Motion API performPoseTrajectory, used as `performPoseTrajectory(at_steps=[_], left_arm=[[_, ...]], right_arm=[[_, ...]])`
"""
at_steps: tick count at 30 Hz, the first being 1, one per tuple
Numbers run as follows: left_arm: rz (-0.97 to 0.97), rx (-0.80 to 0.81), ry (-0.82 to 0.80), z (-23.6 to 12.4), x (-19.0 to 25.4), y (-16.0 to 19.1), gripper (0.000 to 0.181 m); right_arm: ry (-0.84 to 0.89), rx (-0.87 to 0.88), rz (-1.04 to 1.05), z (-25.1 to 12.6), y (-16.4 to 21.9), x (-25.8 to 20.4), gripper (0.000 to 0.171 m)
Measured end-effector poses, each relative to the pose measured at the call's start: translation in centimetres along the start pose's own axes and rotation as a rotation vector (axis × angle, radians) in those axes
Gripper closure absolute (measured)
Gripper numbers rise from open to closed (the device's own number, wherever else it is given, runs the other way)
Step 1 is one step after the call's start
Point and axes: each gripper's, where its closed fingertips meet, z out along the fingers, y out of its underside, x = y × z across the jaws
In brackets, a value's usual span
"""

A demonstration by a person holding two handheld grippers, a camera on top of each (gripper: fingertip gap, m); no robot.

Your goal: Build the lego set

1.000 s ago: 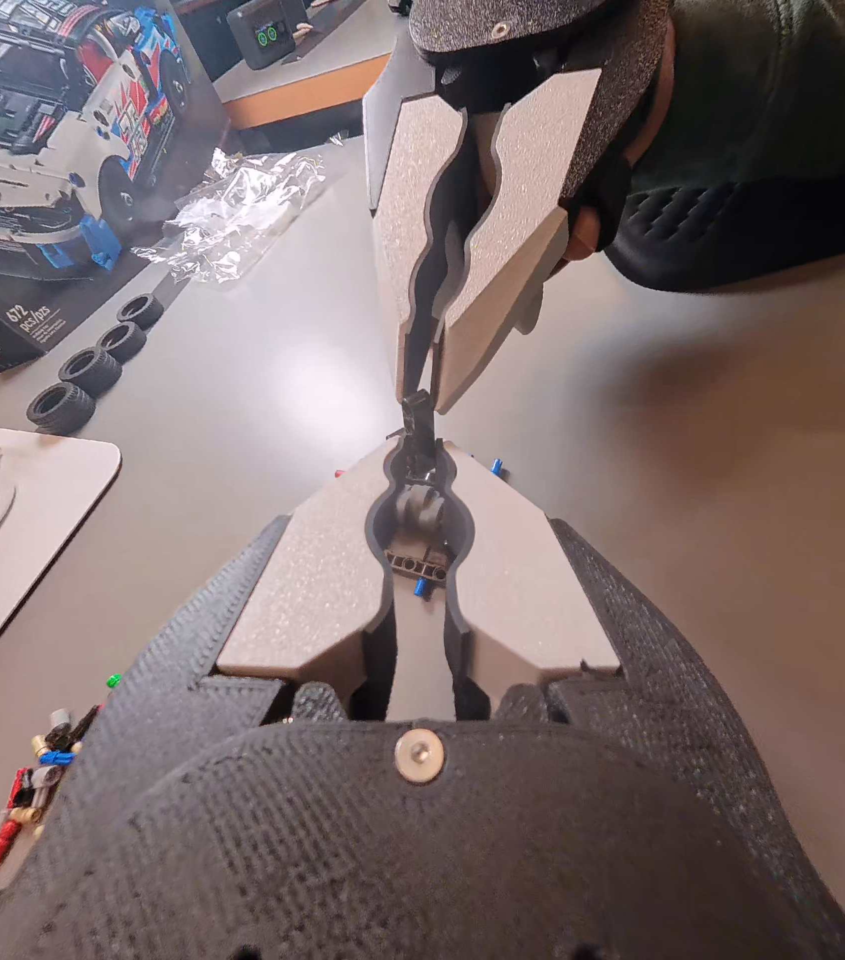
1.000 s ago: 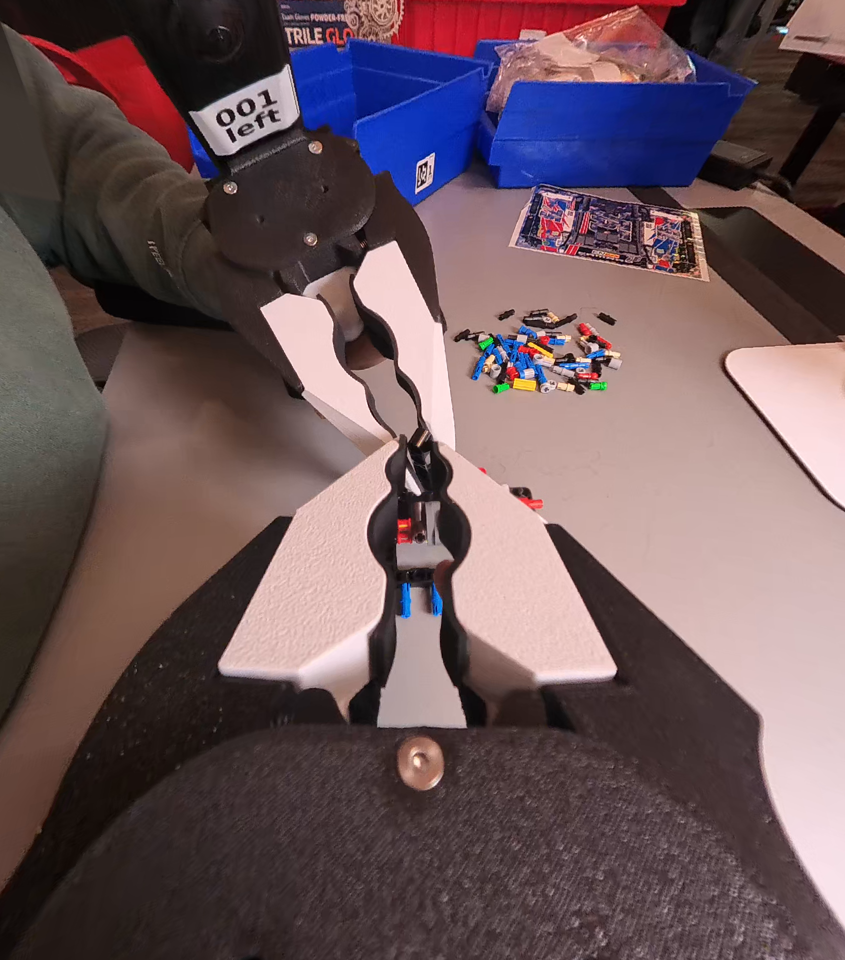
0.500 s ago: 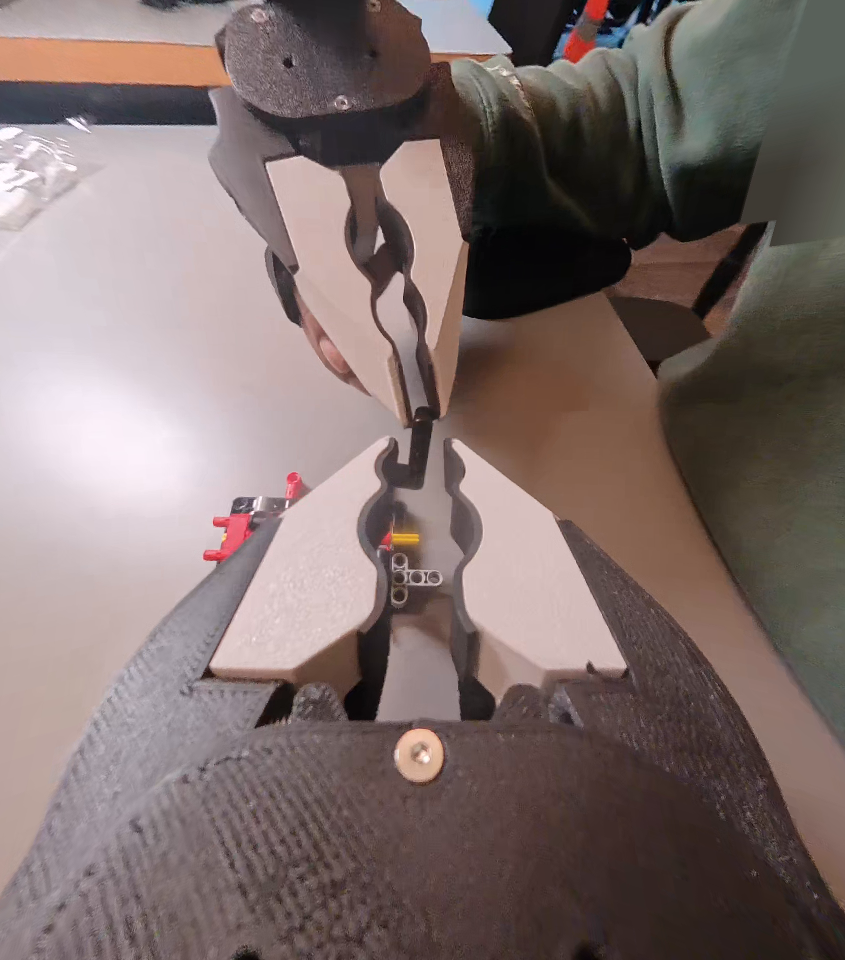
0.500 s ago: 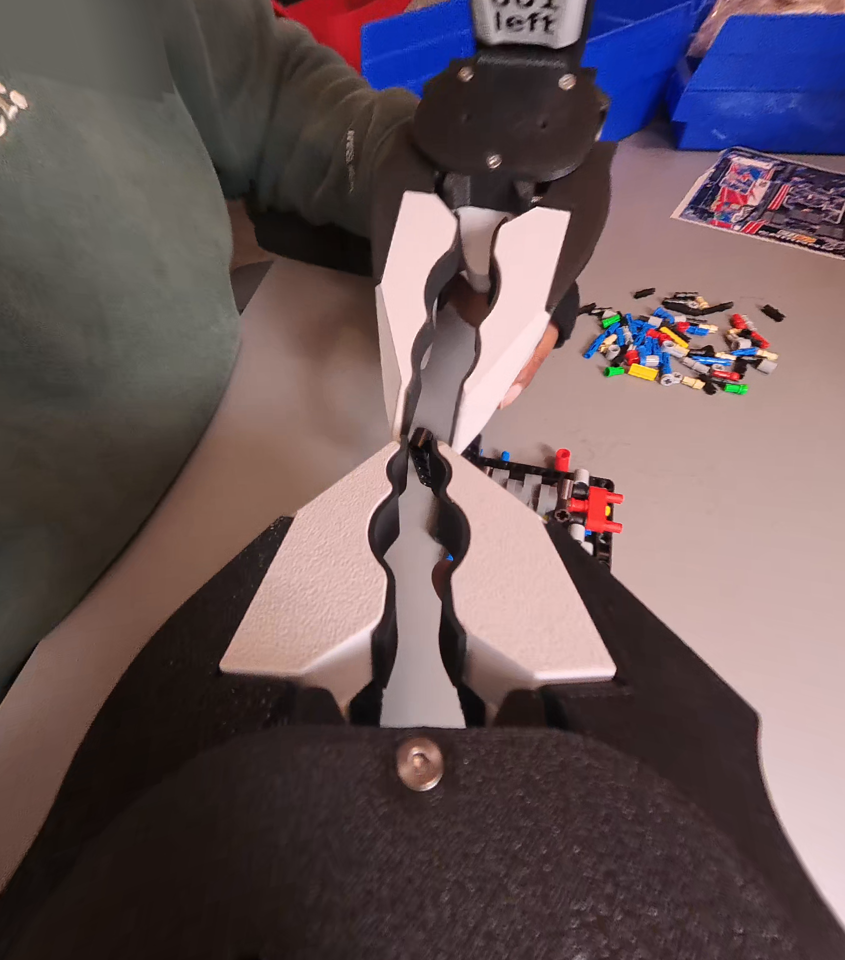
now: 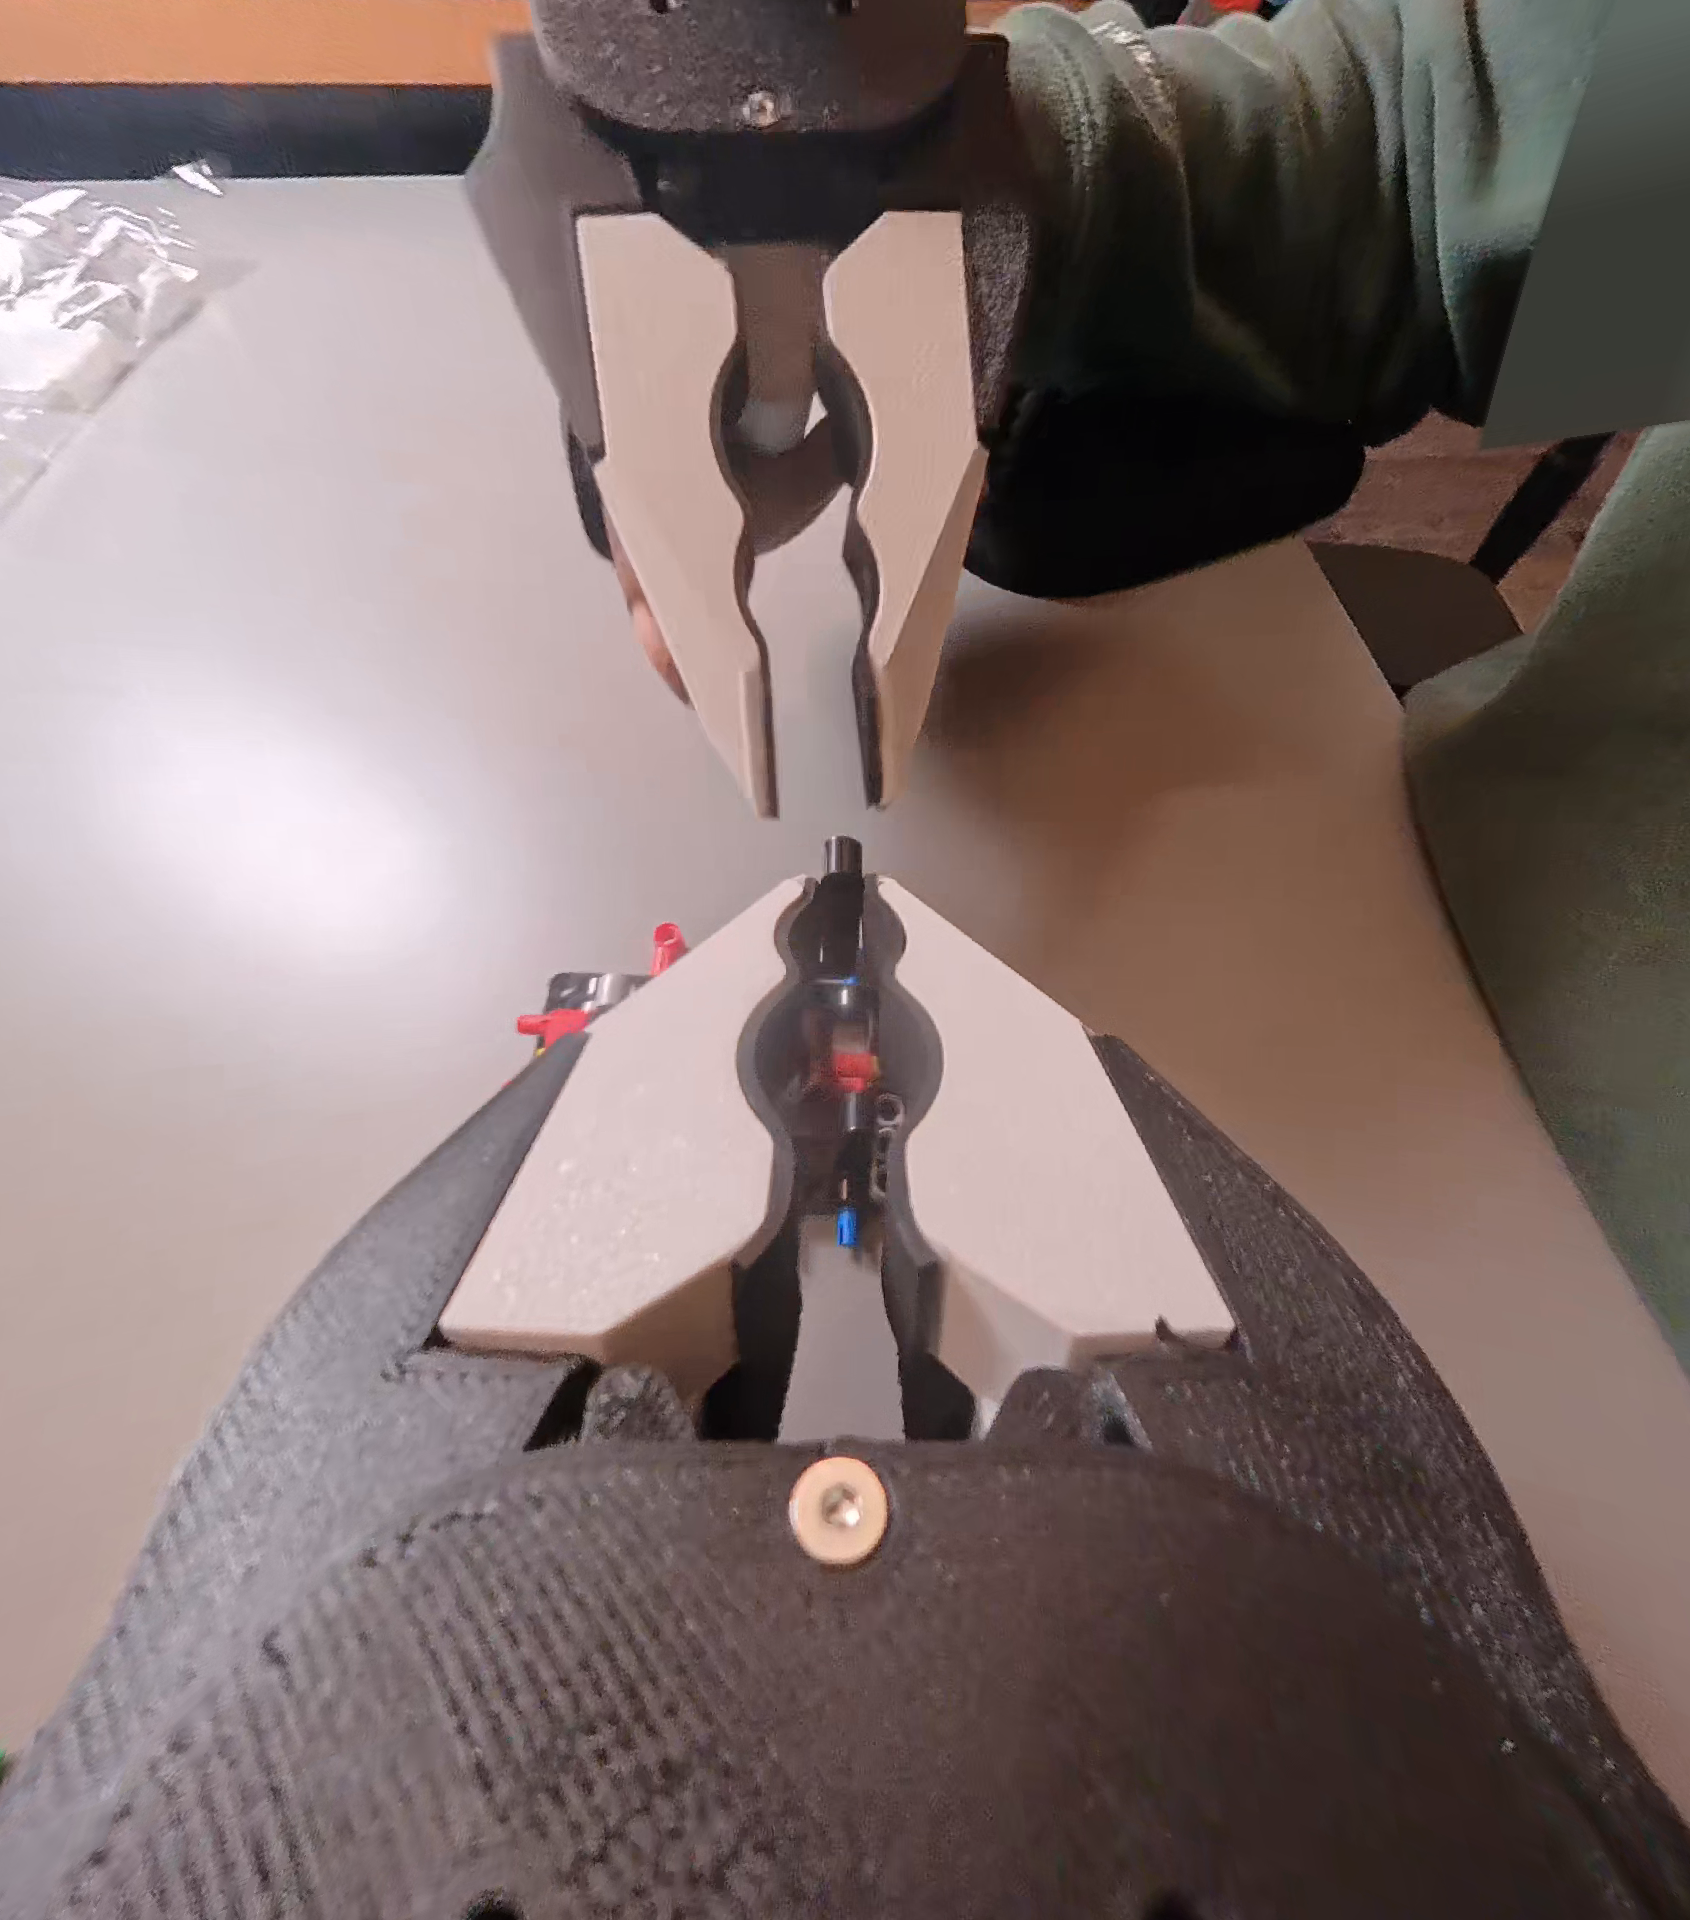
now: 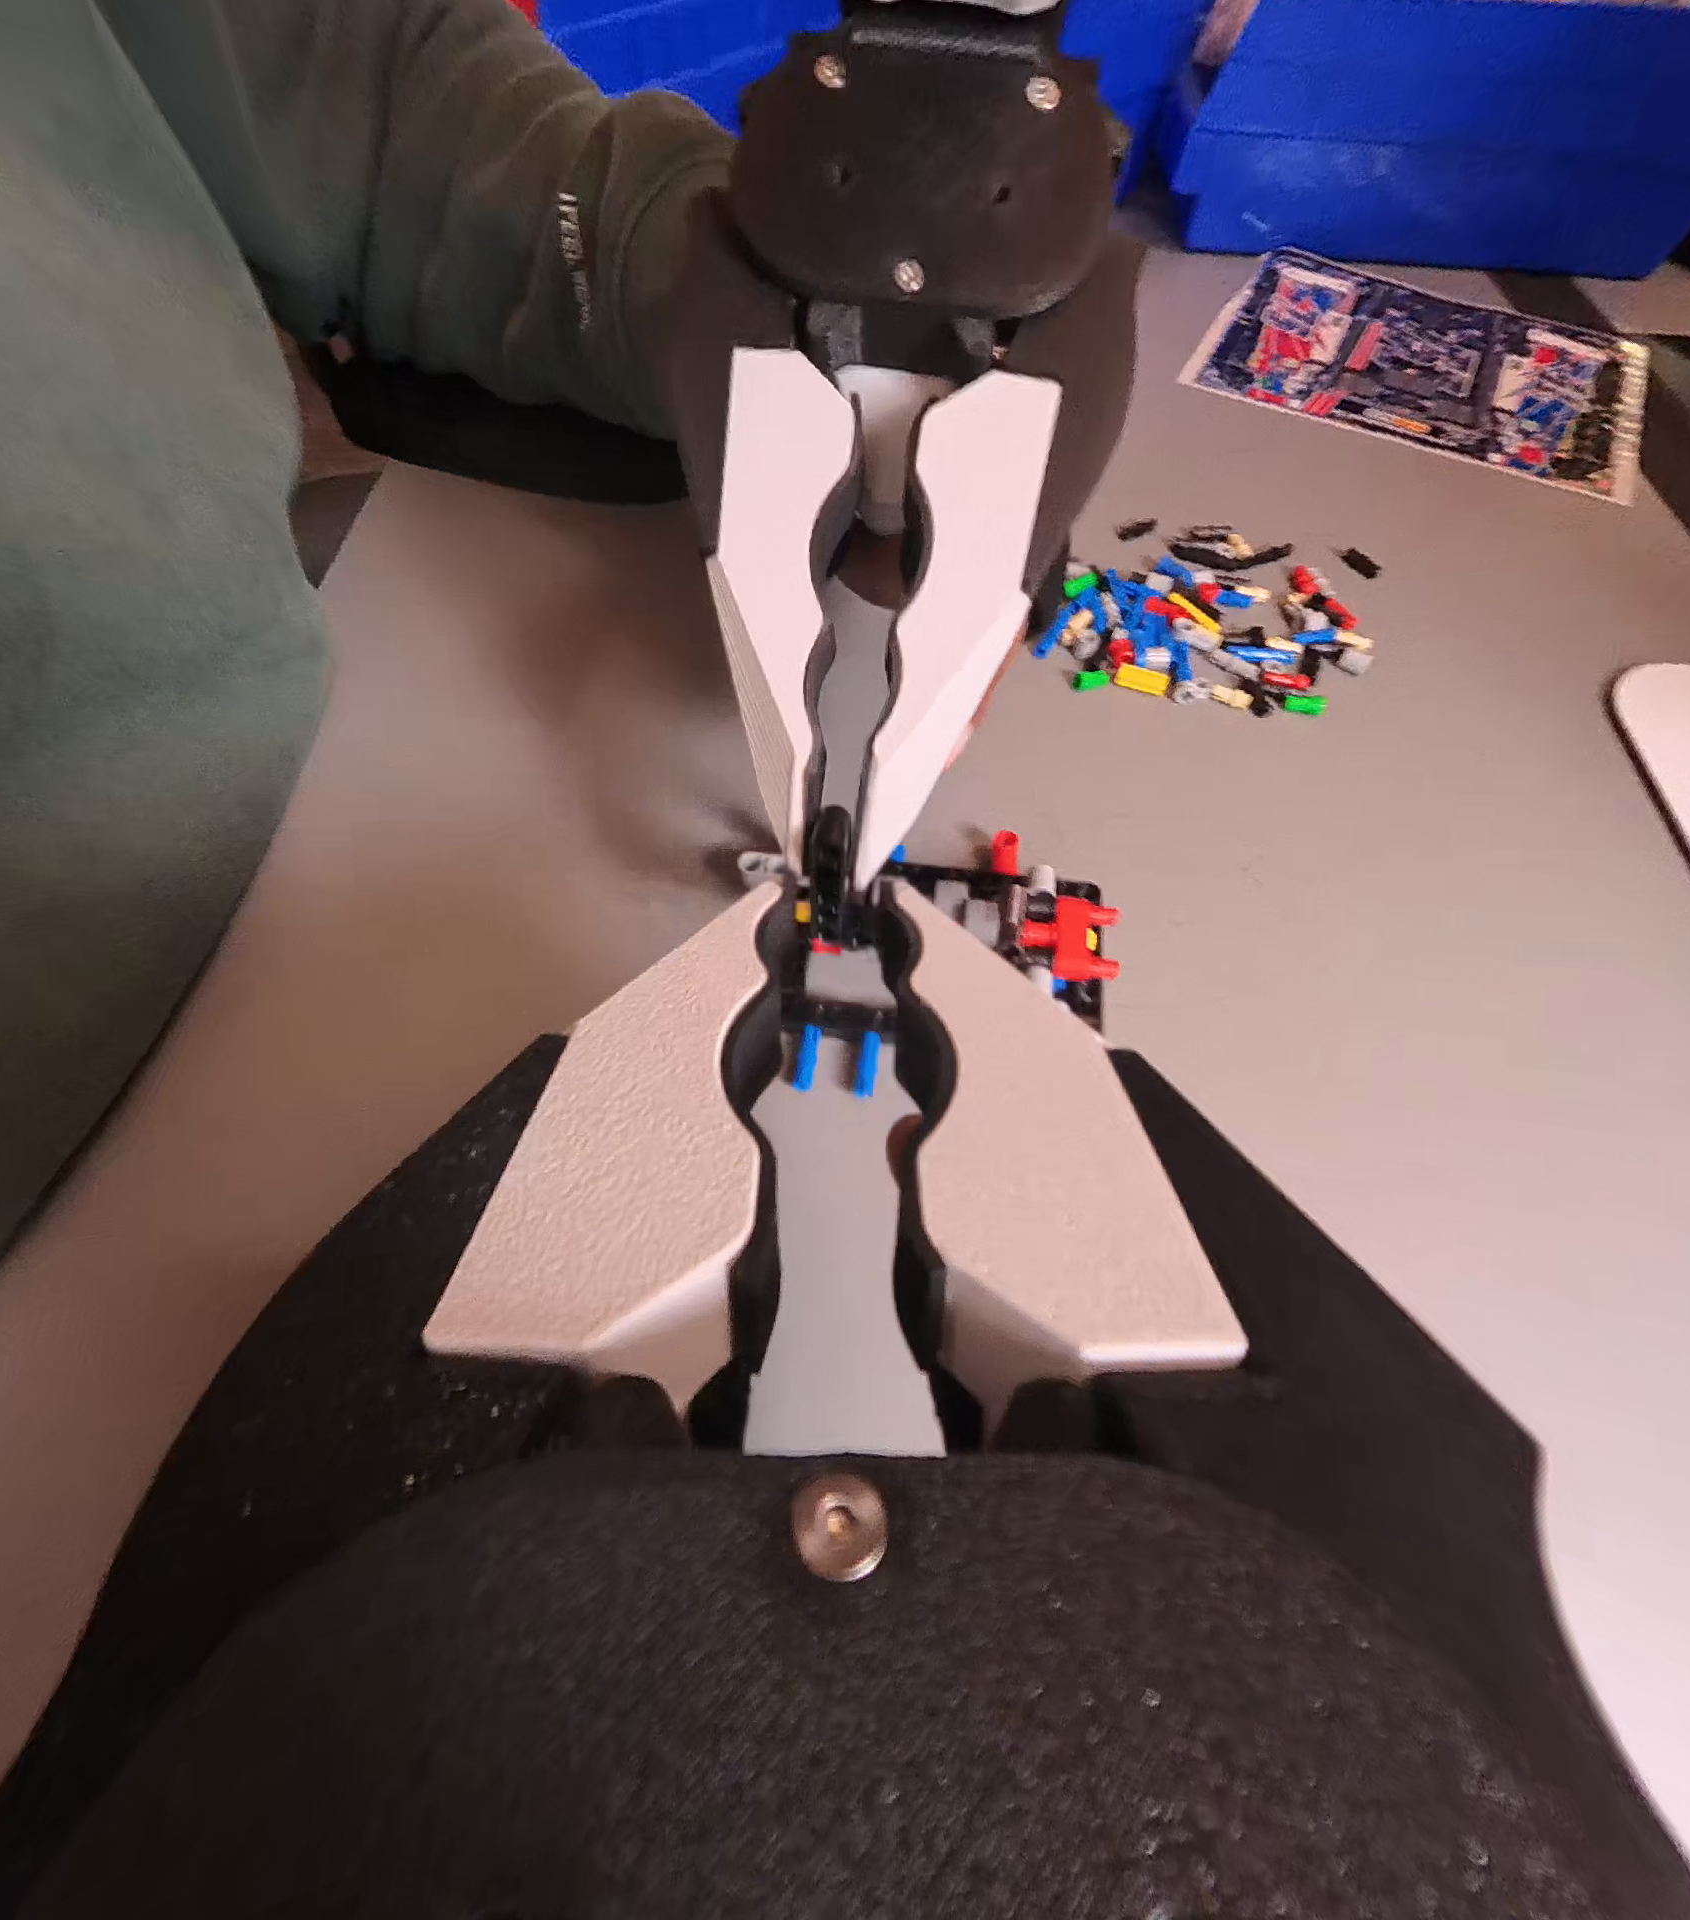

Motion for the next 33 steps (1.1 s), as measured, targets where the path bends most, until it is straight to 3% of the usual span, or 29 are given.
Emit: performPoseTrajectory(at_steps=[6, 11, 29, 33], left_arm=[[0.000, 0.045, -0.009, 0.0, 0.0, -0.4, 0.176], [0.025, 0.036, -0.024, 0.5, 0.3, 0.0, 0.176], [-0.013, -0.033, -0.024, 0.8, 0.0, 1.2, 0.169], [0.008, -0.077, -0.028, 1.0, 0.1, 1.7, 0.176]], right_arm=[[0.079, -0.081, -0.010, 0.8, 1.6, 0.2, 0.141], [0.119, -0.127, -0.037, 2.0, 2.4, 0.4, 0.150], [0.153, -0.218, -0.048, 3.2, 4.1, 0.8, 0.150], [0.141, -0.226, -0.046, 3.5, 4.4, 0.5, 0.150]])
